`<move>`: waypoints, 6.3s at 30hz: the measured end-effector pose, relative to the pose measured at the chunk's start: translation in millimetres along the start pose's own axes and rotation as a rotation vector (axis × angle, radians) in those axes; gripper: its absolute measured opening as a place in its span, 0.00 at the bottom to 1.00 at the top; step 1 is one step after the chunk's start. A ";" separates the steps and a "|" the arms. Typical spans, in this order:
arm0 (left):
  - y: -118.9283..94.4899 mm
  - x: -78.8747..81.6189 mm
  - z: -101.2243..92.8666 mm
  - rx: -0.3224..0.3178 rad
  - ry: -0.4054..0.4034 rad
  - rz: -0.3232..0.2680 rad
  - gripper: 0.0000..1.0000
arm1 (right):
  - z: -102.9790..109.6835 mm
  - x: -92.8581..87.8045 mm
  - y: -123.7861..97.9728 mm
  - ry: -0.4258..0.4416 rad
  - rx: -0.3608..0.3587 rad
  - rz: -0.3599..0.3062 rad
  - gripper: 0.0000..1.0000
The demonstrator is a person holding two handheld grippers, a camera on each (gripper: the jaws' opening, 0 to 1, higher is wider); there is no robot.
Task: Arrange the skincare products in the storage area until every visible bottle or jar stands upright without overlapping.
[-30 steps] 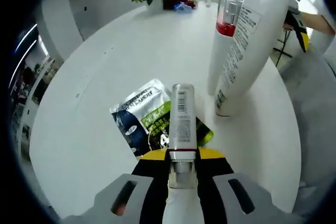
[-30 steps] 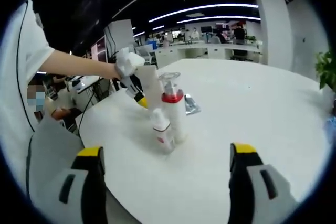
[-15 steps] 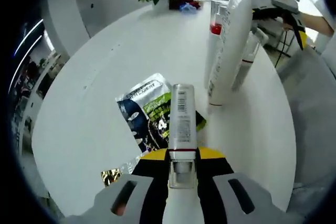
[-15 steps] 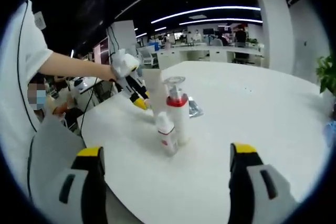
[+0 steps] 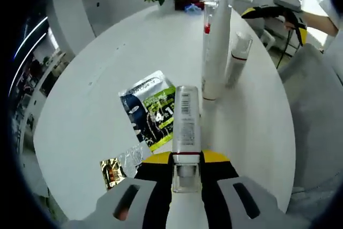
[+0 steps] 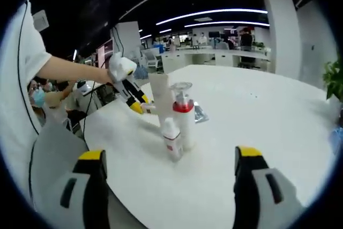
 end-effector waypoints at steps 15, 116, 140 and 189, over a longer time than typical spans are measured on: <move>-20.4 -4.5 -30.8 0.006 -0.015 0.008 0.16 | 8.4 5.7 -2.0 -0.024 0.019 -0.012 1.00; -47.3 83.4 -163.6 -0.202 0.201 0.019 0.16 | 84.6 7.9 68.2 -0.552 0.552 0.451 0.23; -50.9 87.3 -162.4 -0.211 0.167 -0.053 0.19 | 83.0 6.9 61.8 -0.545 0.542 0.409 0.21; -110.4 111.6 -142.6 -0.308 -0.699 -0.849 0.34 | 92.0 59.7 28.3 0.041 0.580 -0.156 0.21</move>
Point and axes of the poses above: the point that each gripper's makers call its tool centre point, and the gripper's own axes: y roughly forward along the fingers, z roughly to its left, x roughly out of its top, the point moved 5 cm from there along -y, roughly backward along the fingers, and after that the axes turned 7 degrees about x, right-handed, at the moved point
